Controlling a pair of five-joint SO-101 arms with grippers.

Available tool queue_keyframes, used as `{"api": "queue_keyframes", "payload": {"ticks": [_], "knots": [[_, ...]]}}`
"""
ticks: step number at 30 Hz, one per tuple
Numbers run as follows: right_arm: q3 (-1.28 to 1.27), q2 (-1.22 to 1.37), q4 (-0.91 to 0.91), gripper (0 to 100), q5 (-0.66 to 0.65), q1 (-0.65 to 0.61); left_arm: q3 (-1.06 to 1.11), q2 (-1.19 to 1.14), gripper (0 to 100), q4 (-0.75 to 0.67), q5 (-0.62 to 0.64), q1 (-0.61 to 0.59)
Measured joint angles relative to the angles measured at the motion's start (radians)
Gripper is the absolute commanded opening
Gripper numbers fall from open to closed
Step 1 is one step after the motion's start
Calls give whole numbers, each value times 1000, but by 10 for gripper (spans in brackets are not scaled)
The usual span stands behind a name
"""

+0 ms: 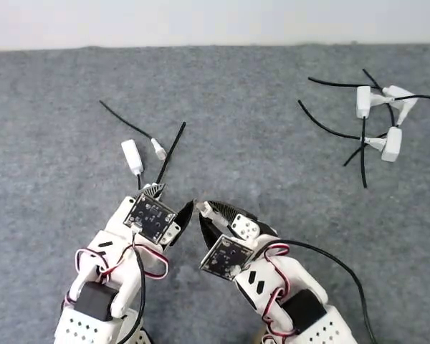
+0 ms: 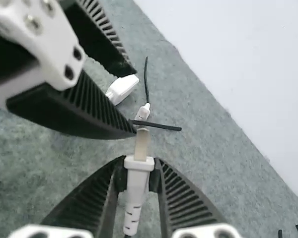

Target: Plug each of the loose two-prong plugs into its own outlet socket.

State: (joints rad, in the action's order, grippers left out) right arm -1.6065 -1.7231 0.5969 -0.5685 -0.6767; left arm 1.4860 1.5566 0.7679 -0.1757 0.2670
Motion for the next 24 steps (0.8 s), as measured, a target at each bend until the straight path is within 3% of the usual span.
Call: {"api": "queue_keyframes", "payload": {"ticks": [9, 24], "knots": [[2, 74, -54, 8, 2, 5, -78, 0, 217, 110, 21, 98], [3, 86, -60, 8, -34, -5, -149, 0, 217, 187, 25, 78]]}}
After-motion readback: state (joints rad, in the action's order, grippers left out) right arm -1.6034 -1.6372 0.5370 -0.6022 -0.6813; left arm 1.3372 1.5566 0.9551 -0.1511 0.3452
